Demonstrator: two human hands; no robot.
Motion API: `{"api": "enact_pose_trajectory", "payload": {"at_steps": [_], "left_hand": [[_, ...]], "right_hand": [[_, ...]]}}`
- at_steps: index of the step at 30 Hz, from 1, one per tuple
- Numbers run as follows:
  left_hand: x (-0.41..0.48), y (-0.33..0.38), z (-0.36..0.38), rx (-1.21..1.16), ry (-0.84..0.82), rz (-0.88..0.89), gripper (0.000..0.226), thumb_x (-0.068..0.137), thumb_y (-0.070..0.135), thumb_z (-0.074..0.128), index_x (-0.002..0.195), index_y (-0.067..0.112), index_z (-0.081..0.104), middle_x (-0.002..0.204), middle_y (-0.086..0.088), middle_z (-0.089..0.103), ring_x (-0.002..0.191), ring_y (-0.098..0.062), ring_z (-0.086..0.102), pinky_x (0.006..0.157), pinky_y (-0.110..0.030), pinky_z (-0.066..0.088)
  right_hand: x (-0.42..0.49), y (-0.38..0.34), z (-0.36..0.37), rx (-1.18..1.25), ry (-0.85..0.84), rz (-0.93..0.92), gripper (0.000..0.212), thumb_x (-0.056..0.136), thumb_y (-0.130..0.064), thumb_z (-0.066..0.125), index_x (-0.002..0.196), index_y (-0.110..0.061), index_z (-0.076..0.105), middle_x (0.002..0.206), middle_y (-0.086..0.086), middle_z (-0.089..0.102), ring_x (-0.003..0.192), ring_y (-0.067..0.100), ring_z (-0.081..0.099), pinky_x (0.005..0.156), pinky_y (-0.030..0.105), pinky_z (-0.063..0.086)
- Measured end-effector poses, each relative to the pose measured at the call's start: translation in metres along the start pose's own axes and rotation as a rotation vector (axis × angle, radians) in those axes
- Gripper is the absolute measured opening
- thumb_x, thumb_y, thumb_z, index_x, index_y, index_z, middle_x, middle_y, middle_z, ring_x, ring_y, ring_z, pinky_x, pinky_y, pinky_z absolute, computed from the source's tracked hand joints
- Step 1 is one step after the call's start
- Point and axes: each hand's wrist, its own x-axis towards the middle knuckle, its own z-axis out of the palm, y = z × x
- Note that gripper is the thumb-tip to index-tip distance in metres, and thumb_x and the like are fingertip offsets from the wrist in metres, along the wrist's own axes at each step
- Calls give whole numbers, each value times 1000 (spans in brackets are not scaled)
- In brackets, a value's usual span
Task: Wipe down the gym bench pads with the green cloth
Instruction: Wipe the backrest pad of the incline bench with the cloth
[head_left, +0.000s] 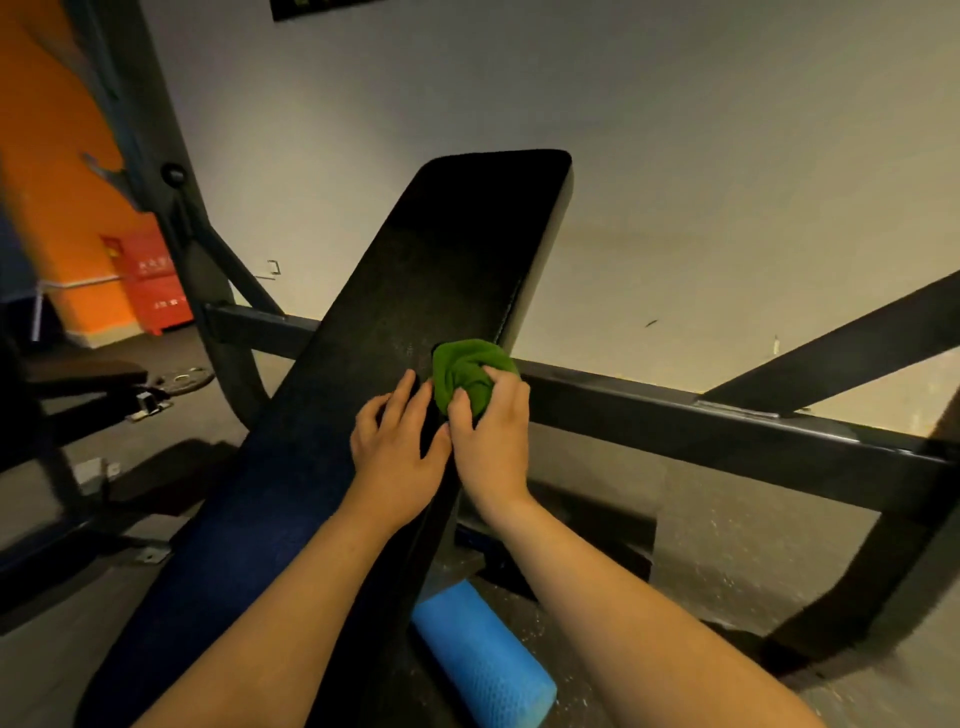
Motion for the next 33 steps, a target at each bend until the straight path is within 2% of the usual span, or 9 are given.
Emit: {"api": "enact_pose_trajectory", "payload": {"at_steps": [6,10,13,18,22,25,28,31,33], "left_hand": [[-28,1,-6,-44,-42,-51,63,99,59,38,157,40,19,167,12,5,145,-16,5,121,-47,18],[-28,3,-6,-53,-48,-74,62,100,57,39,156,41,19,167,12,6,145,-19,7,121,-47,19],[-28,4,0,-31,-19,-90,61,101,55,38,157,40,18,167,10,5,146,-19,7,121,-45,18],[-31,11,6,31,1,-115,59,104,52,31,158,37,13,168,9,1,148,-18,4,123,-48,13],[-33,14,6,44,28,-103,60,103,54,30,159,38,13,168,10,1,150,-17,2,122,-46,8],[-33,8,9,55,40,-101,60,102,57,29,158,41,12,167,13,0,150,-14,0,121,-45,5],[-32,4,11,65,49,-96,59,102,58,27,157,42,11,167,14,0,150,-13,-2,121,-45,4],[-31,4,12,67,48,-88,60,102,57,27,157,42,12,167,14,0,150,-12,-3,121,-45,3],[-32,3,12,64,52,-88,60,102,57,28,157,42,12,167,14,0,150,-12,-3,121,-45,3]], "right_hand": [[54,-16,-17,-175,-64,-2,28,99,-22,56,126,-17,51,148,11,19,137,30,26,109,28,27],[59,-21,-9,-155,-88,82,48,104,-27,44,150,-18,32,152,14,27,138,31,32,112,41,37],[25,-12,-1,-96,-84,167,58,105,-37,38,156,-21,16,143,15,39,124,29,50,101,44,49],[-23,-1,-9,-84,-83,158,35,103,-36,41,132,-16,45,118,6,51,114,21,45,88,30,42],[8,-2,-17,-125,-50,83,27,103,-25,48,122,-6,50,138,15,33,126,28,32,105,36,36],[65,-8,-24,-94,-20,65,31,104,-22,46,128,-2,48,154,15,24,140,29,24,111,31,26],[93,-14,-14,-59,-11,62,40,103,-21,47,140,-7,39,142,14,38,131,31,37,104,30,31],[69,-13,5,-165,-4,36,53,101,-26,51,148,-11,30,142,14,33,128,30,34,105,37,37],[48,-8,8,-177,19,8,52,100,-26,51,146,-13,33,137,13,35,124,26,35,98,31,39]]}}
